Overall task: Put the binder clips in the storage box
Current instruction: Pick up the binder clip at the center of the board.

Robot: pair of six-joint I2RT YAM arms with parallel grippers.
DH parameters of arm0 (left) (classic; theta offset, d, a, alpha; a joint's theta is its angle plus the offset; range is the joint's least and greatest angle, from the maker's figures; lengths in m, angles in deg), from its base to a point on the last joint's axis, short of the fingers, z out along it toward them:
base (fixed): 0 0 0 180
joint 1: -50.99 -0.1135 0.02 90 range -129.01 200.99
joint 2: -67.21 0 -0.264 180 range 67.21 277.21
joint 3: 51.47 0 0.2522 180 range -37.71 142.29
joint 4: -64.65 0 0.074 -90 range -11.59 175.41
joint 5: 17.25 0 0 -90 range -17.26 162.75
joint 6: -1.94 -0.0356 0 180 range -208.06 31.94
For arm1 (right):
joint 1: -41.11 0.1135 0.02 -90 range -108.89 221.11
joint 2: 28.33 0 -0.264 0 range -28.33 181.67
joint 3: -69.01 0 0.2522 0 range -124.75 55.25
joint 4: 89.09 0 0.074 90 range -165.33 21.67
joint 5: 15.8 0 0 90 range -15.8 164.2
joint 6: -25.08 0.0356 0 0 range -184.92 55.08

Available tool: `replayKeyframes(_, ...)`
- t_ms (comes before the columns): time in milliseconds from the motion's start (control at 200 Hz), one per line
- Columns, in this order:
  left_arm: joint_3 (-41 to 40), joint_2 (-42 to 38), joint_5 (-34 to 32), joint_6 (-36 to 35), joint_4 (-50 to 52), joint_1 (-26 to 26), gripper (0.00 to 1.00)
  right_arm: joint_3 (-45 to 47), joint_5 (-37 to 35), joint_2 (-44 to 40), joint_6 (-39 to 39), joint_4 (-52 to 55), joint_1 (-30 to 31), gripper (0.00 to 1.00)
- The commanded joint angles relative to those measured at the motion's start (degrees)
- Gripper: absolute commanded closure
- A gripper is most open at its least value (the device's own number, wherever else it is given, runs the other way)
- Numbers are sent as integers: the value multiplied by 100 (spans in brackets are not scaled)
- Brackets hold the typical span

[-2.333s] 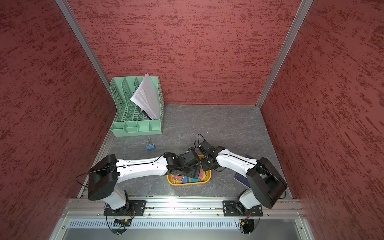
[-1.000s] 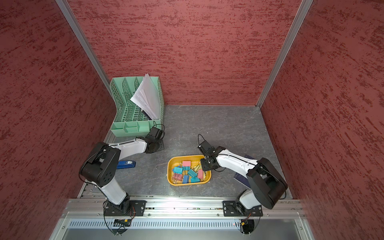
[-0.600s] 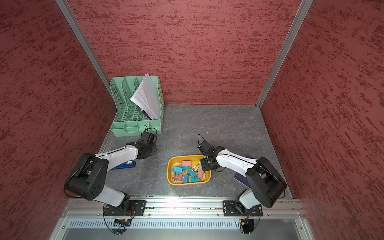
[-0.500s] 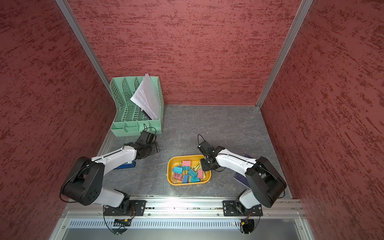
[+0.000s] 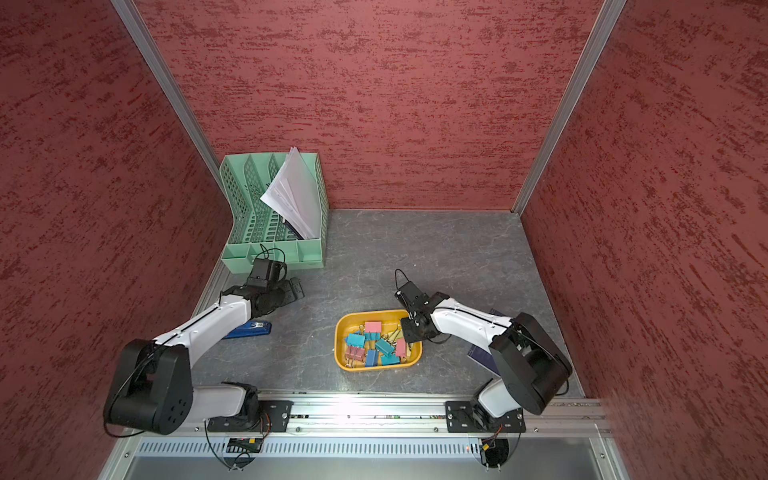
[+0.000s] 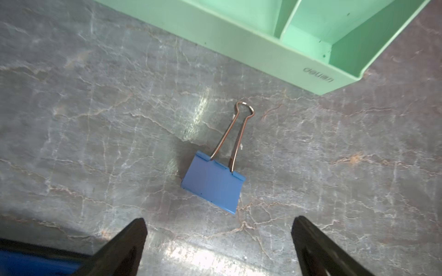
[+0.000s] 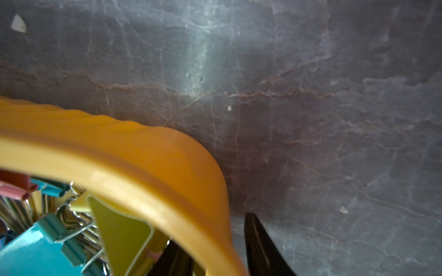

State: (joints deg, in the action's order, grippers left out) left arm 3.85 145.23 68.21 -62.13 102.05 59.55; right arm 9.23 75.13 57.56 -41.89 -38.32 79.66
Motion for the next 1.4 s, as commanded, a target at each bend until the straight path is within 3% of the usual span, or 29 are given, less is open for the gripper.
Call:
replayKeyframes(0,106,240,464,-300,159,-33,0,-46,13,-105,-26,-80,-66,62)
replayKeyframes(180,220,519,663,-387,156,-121,0,-65,5,-94,-17,-54,-62,62)
replayKeyframes(816,873,1252,281,-572,693,-161,2,-122,-42,-103,-44,23,-66,62)
replayKeyframes(1392,1292,1734,-221,-920,1074,14,15,-197,-23,-69,-89,43,-65,62)
